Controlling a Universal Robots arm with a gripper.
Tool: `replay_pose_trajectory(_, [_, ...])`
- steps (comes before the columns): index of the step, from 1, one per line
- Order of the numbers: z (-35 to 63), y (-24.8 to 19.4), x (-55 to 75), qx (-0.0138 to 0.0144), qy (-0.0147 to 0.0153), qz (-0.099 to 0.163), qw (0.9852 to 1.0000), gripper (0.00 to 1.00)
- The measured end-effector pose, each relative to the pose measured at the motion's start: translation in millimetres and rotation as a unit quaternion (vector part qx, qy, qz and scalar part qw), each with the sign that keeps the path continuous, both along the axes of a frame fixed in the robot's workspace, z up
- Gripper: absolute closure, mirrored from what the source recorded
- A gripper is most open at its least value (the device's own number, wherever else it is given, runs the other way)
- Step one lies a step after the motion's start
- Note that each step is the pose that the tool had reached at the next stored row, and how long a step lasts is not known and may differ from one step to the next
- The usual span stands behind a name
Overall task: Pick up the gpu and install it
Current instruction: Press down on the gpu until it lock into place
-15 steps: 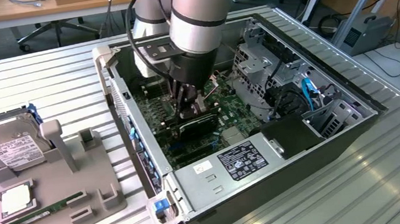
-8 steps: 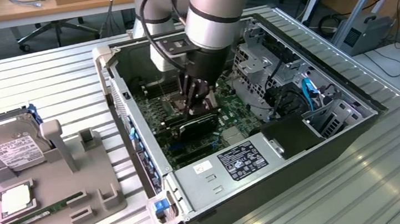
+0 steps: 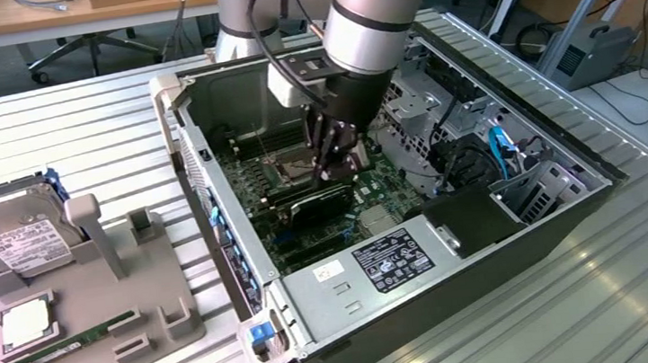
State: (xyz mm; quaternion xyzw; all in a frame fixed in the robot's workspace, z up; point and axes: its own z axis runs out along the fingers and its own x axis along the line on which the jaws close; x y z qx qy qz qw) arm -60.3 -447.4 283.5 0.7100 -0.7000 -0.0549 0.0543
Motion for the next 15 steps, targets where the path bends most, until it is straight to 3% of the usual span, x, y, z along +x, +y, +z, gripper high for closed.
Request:
replay_pose_trajectory(6, [0.0,0.0,15.6,-0.0001,0.0067,0.000,1.0000,0.89])
replay_pose_trajectory(15, [0.0,0.0,18.9,0.0000,0.0076,0.000,1.0000,0.89])
